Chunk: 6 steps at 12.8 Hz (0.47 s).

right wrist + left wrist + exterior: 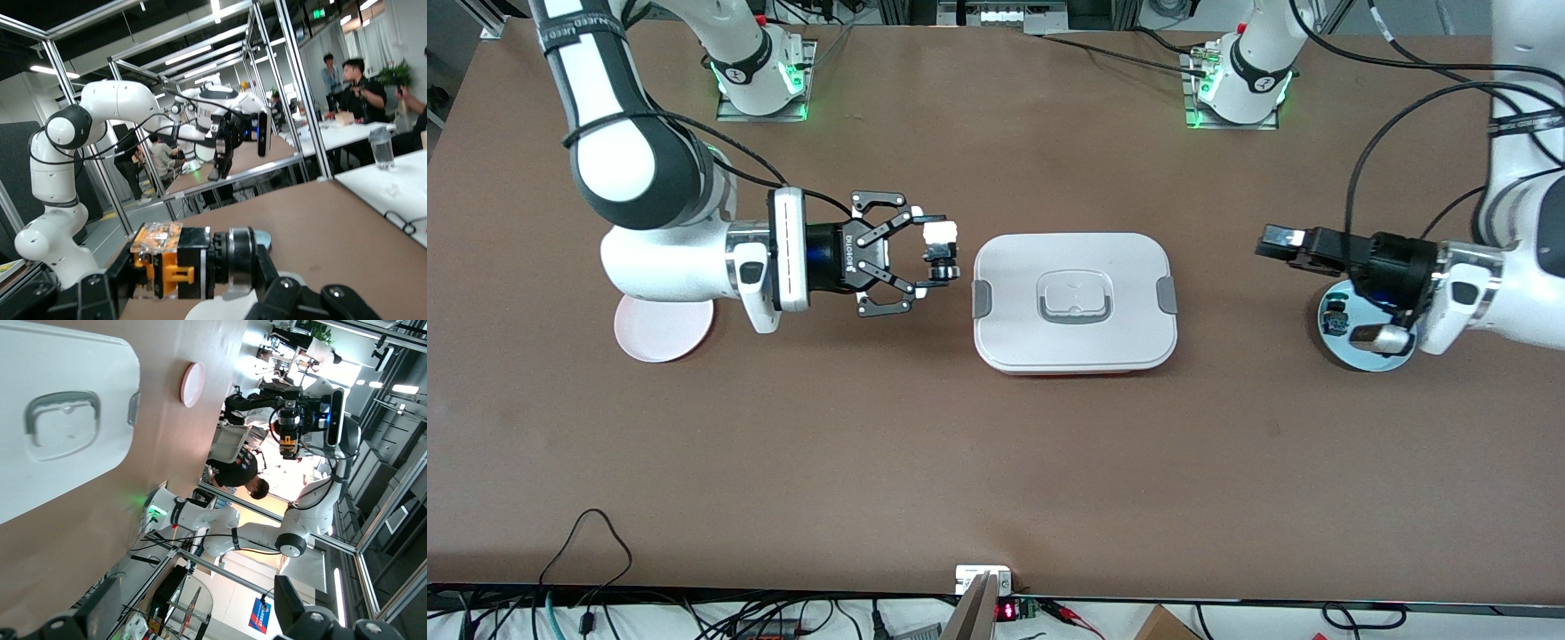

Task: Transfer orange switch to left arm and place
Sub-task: 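Carry the switch over the box with the right gripper while the left gripper approaches, then close the left gripper on the switch held by the right gripper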

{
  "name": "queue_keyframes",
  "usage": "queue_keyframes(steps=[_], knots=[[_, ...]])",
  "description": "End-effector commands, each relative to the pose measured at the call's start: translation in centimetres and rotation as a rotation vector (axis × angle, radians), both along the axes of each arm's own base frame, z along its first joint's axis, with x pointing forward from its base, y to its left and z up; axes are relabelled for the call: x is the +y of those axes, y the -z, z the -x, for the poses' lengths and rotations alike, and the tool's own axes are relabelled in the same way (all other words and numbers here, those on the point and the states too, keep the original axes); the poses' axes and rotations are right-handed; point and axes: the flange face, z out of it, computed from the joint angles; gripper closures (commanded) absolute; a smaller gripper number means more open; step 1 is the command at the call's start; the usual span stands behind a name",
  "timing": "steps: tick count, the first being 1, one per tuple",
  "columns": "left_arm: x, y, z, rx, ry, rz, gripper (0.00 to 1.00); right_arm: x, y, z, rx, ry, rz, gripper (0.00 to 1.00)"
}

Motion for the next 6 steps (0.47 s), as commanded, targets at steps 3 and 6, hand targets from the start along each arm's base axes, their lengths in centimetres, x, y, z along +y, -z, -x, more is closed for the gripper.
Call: queue_keyframes(steps=[3,6], knots=[[-12.4,-3.5,0.3,0.052,-0.094,0.038,0.0,3.4,0.5,1.2,-0.027,0.052,-0.046,1.0],[-17.1,-4.1,0.6,0.031,-0.149,0.044,0.0,5.9,0.6,2.4,-0.028,0.075,-0.016,1.0]])
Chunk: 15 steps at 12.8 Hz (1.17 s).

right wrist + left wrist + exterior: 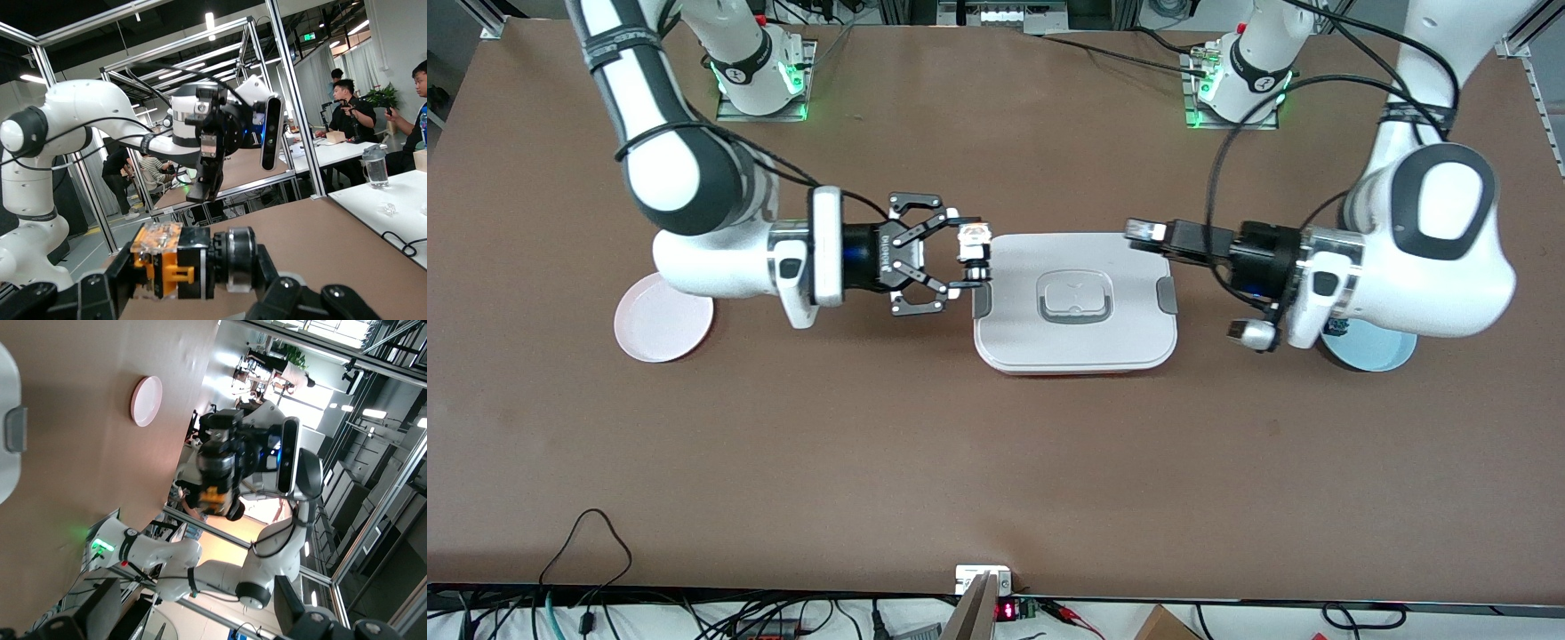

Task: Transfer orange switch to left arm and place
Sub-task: 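Close the left gripper on the switch held by the right gripper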

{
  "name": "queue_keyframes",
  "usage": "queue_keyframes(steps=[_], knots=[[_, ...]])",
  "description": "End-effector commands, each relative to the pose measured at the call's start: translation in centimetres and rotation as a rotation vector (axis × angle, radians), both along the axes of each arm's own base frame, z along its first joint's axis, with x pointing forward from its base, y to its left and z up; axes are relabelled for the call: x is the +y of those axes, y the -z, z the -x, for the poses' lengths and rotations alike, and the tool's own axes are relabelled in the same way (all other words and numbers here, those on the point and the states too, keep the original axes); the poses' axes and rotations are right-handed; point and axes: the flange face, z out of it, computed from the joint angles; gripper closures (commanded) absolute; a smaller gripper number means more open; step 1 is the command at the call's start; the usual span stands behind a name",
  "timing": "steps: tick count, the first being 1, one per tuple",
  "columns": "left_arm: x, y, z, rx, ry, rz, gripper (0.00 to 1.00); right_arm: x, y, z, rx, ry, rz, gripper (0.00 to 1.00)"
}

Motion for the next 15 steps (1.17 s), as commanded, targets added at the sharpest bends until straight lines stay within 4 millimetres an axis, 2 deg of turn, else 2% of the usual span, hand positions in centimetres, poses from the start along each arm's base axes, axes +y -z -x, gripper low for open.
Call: queue_keyframes(steps=[1,3,5,8,9,12,13,15], knots=[[-2.5,-0.6,0.9,0.014,-0.062,0.003,0.0,2.2,-0.5,1.3,-0.015,0.032,0.007,1.0],[-5.3,0.0,1.7,0.028,-0.086,-0.011,0.0,2.7,-0.9,1.6,-0.016,0.048,0.007,1.0],[-6.9,1.2,2.7,0.049,-0.08,-0.021,0.0,3.4,-1.2,2.0,-0.004,0.069,-0.014,1.0],[-7.4,2.4,3.4,0.073,-0.068,-0.03,0.01,3.6,-1.3,2.1,-0.003,0.071,-0.017,1.0],[-7.5,2.4,3.4,0.071,-0.068,-0.031,0.04,3.6,-1.3,2.1,-0.003,0.071,-0.017,1.0],[-7.6,2.2,3.5,0.071,-0.067,-0.027,0.24,3.6,-1.4,2.2,-0.003,0.07,-0.019,1.0],[-7.6,2.1,3.3,0.074,-0.083,-0.019,0.25,3.6,-1.5,2.1,-0.005,0.07,-0.02,1.0],[-8.7,1.9,3.5,0.082,-0.111,-0.001,0.25,3.6,-1.4,2.2,-0.006,0.066,-0.019,1.0]])
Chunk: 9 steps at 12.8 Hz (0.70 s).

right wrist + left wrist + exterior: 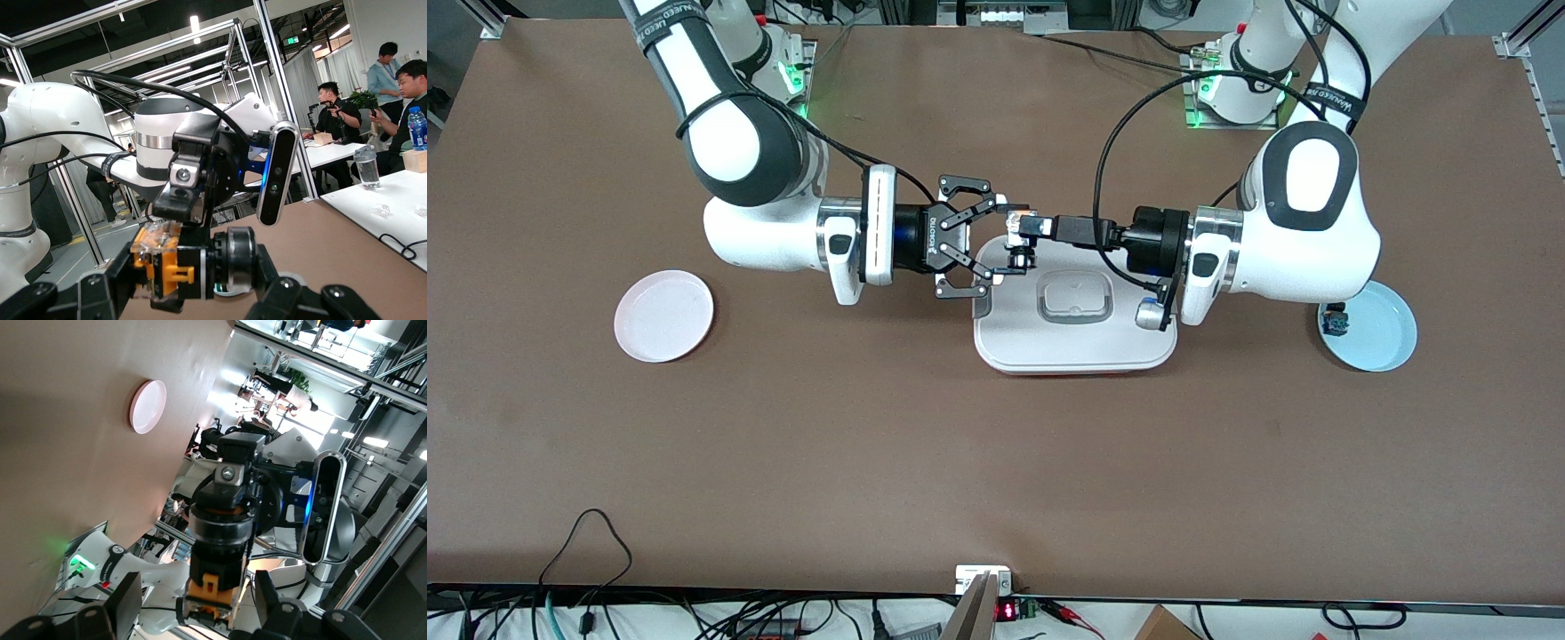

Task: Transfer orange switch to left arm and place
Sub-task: 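Close the left gripper on the switch held by the right gripper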

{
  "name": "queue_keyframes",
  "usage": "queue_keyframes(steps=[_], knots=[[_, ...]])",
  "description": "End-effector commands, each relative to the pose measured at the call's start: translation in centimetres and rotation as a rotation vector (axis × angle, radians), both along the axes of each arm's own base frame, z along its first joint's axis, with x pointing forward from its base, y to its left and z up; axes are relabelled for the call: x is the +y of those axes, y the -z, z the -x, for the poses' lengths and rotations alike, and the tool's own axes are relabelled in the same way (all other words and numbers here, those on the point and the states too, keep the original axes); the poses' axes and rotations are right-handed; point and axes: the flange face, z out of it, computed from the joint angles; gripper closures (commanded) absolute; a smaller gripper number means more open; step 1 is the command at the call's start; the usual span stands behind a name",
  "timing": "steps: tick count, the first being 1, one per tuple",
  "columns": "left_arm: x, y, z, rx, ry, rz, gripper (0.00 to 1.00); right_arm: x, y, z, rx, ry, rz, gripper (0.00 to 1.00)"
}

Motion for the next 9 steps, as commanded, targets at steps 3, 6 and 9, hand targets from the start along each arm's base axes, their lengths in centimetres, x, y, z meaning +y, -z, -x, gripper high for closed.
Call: queue_keyframes(steps=[3,6,9], knots=[[-1.8,-0.8,0.9,0.007,-0.056,0.017,0.36,0.1,-1.3,0.6,-0.026,0.015,-0.015,1.0],[-1.0,-0.4,0.5,0.01,-0.063,0.019,0.48,0.1,-1.3,0.7,-0.024,0.017,-0.014,1.0],[-0.1,-0.5,0.1,0.005,-0.072,0.022,0.54,0.1,-1.2,0.7,-0.023,0.017,-0.013,1.0]])
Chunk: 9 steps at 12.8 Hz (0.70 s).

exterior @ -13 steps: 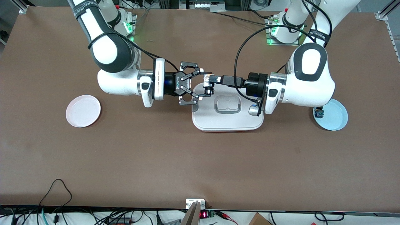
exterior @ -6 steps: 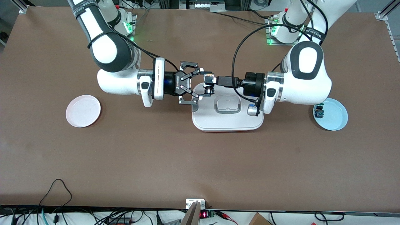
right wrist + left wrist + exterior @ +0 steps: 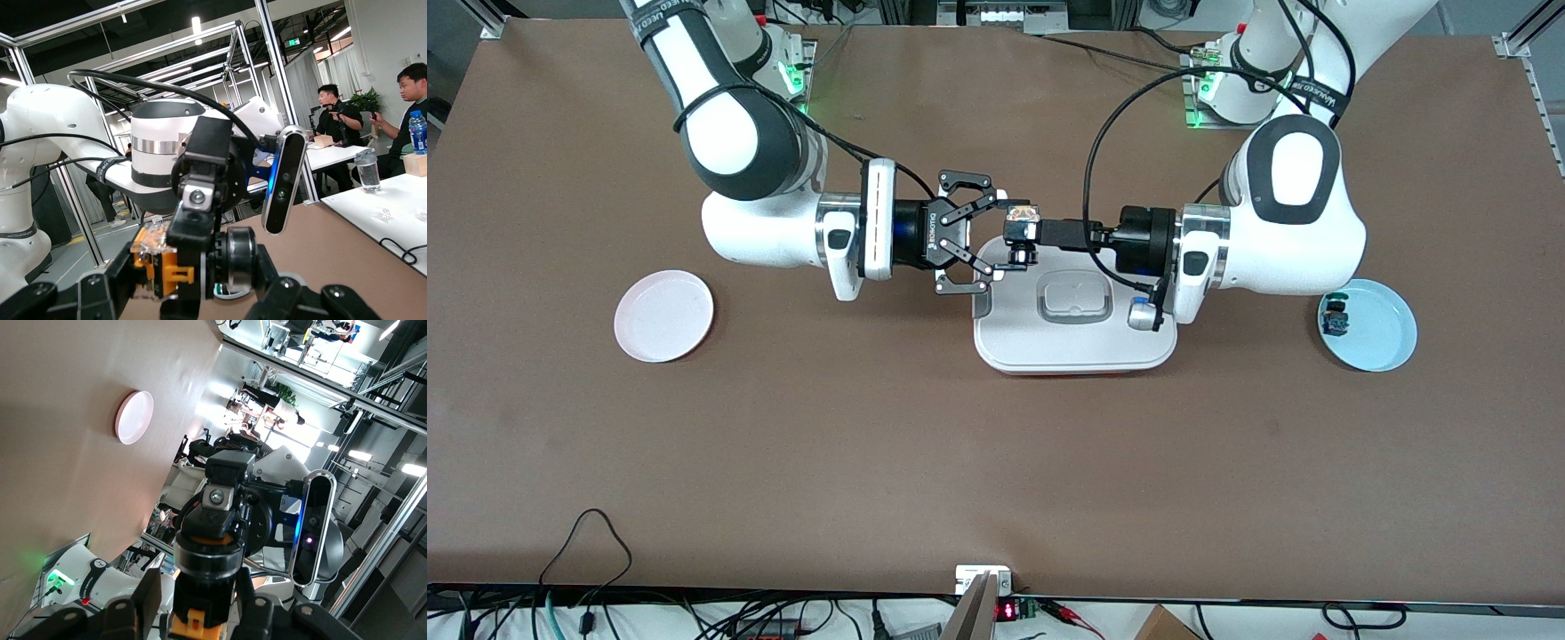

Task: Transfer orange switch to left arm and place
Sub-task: 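Close the left gripper on the switch held by the right gripper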

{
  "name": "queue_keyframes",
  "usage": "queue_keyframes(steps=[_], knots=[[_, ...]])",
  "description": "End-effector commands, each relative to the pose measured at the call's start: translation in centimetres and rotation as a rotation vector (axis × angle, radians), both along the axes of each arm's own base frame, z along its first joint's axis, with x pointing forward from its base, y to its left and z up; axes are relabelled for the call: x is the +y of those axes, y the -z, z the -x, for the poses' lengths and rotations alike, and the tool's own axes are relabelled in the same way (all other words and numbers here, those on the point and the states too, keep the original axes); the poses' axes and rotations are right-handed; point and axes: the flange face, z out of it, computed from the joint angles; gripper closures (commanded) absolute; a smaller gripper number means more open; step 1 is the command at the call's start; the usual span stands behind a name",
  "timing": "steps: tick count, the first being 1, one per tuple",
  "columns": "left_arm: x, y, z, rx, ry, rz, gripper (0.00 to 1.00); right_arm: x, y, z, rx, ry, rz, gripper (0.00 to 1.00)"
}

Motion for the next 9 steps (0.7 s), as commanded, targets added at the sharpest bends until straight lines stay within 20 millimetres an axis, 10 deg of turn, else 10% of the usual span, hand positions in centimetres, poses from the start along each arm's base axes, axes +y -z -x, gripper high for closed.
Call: queue_keyframes(steps=[1,3,8,9], knots=[[0.9,-0.4,0.1,0.0,-0.02,0.013,0.65,0.0,-0.6,0.5,-0.014,0.016,-0.01,1.0],[1.4,-0.4,-0.1,-0.005,-0.025,0.012,0.97,0.0,-0.5,0.5,-0.013,0.016,-0.009,1.0],[2.2,-0.9,-0.4,-0.001,-0.024,0.021,1.0,0.0,-0.1,0.6,-0.007,0.015,-0.004,1.0],[2.3,-0.9,-0.3,0.005,-0.012,0.027,1.0,-0.1,0.1,0.7,-0.003,0.015,-0.002,0.83]])
